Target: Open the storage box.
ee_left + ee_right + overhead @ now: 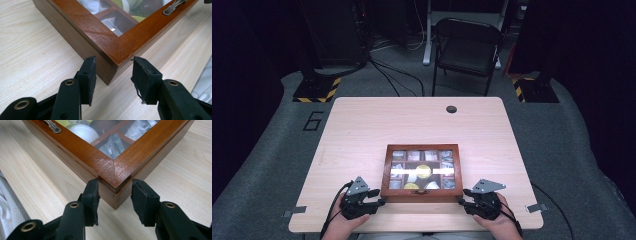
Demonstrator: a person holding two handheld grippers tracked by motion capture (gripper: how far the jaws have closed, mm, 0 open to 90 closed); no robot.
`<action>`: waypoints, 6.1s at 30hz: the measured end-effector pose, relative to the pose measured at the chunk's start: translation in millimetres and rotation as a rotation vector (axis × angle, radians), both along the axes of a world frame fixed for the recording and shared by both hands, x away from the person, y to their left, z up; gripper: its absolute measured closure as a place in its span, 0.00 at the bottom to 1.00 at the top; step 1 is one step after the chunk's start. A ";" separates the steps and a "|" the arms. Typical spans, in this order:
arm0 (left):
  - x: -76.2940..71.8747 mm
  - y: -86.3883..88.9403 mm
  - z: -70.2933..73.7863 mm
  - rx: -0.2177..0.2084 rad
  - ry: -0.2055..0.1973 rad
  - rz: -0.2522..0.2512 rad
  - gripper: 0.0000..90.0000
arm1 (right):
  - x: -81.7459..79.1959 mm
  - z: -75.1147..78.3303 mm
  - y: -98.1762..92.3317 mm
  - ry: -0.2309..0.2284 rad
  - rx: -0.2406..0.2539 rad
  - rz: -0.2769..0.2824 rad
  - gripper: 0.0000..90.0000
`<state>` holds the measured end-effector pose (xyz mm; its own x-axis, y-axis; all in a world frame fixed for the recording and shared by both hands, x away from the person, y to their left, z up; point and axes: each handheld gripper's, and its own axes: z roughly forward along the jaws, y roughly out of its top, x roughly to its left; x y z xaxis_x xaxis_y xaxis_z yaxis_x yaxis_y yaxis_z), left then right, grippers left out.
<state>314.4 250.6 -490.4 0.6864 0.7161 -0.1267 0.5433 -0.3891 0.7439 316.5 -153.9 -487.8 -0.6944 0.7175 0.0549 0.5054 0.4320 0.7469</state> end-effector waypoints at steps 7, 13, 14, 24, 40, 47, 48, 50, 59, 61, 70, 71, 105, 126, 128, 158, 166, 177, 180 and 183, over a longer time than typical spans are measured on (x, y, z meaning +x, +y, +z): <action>2.2 -2.6 -2.9 0.017 0.009 -0.015 0.62 | 1.8 -2.4 0.6 0.004 0.003 0.002 0.61; 3.1 -4.0 -2.5 0.026 0.011 -0.019 0.61 | 1.8 -2.1 0.9 0.010 -0.002 0.006 0.61; 2.7 -4.3 -1.4 0.027 0.007 -0.018 0.60 | 2.0 -1.8 0.8 0.007 -0.009 0.006 0.61; 1.8 -3.3 5.5 0.003 -0.021 -0.014 0.60 | 1.3 2.4 3.0 -0.019 0.022 -0.005 0.61; 3.9 -8.3 18.1 -0.056 -0.081 0.014 0.47 | 4.5 13.4 4.1 -0.055 0.079 -0.031 0.54; 7.7 -8.3 25.8 -0.086 -0.094 0.032 0.45 | 7.1 21.2 3.5 -0.076 0.111 -0.051 0.50; 7.7 -8.3 25.8 -0.086 -0.094 0.032 0.44 | 7.1 21.2 3.5 -0.076 0.111 -0.051 0.50; 9.0 -7.6 29.5 -0.113 -0.091 0.047 0.44 | 8.2 25.6 3.9 -0.097 0.112 -0.063 0.50; 14.2 -6.9 42.7 -0.135 -0.117 0.080 0.44 | 11.3 40.7 5.5 -0.159 0.110 -0.067 0.49; 15.4 -6.6 44.6 -0.149 -0.114 0.083 0.44 | 12.0 42.4 5.4 -0.162 0.116 -0.072 0.49; 24.7 -9.6 59.2 -0.122 -0.183 0.084 0.43 | 26.0 55.4 4.2 -0.166 0.164 -0.084 0.48; 24.7 -9.6 59.2 -0.122 -0.183 0.084 0.43 | 26.0 55.4 4.2 -0.166 0.164 -0.084 0.48; 72.2 -17.0 81.3 -0.155 -0.258 0.141 0.42 | 73.2 77.7 11.8 -0.223 0.203 -0.143 0.50; 94.2 -21.5 77.4 -0.159 -0.276 0.162 0.40 | 94.0 76.3 15.8 -0.233 0.203 -0.168 0.49; 98.2 -22.2 76.7 -0.164 -0.279 0.157 0.40 | 97.6 75.4 16.7 -0.229 0.208 -0.174 0.49; 132.7 -28.8 64.7 -0.206 -0.291 0.191 0.39 | 133.4 62.0 22.3 -0.223 0.219 -0.214 0.48; 136.4 -29.5 61.4 -0.214 -0.289 0.206 0.39 | 138.2 58.4 21.7 -0.223 0.210 -0.225 0.48; 141.5 -30.1 55.5 -0.213 -0.273 0.214 0.39 | 142.2 54.2 23.9 -0.221 0.207 -0.230 0.48; 142.8 -31.3 53.4 -0.205 -0.268 0.219 0.39 | 143.4 52.6 24.9 -0.219 0.202 -0.231 0.48; 144.1 -30.7 52.4 -0.199 -0.268 0.215 0.39 | 144.6 51.2 25.1 -0.216 0.198 -0.232 0.48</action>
<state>458.5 220.0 -437.9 0.5513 0.8265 -0.1144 0.3731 -0.1216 0.9198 461.2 -128.8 -436.6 -0.5254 0.8473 0.0782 0.3941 0.1609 0.9049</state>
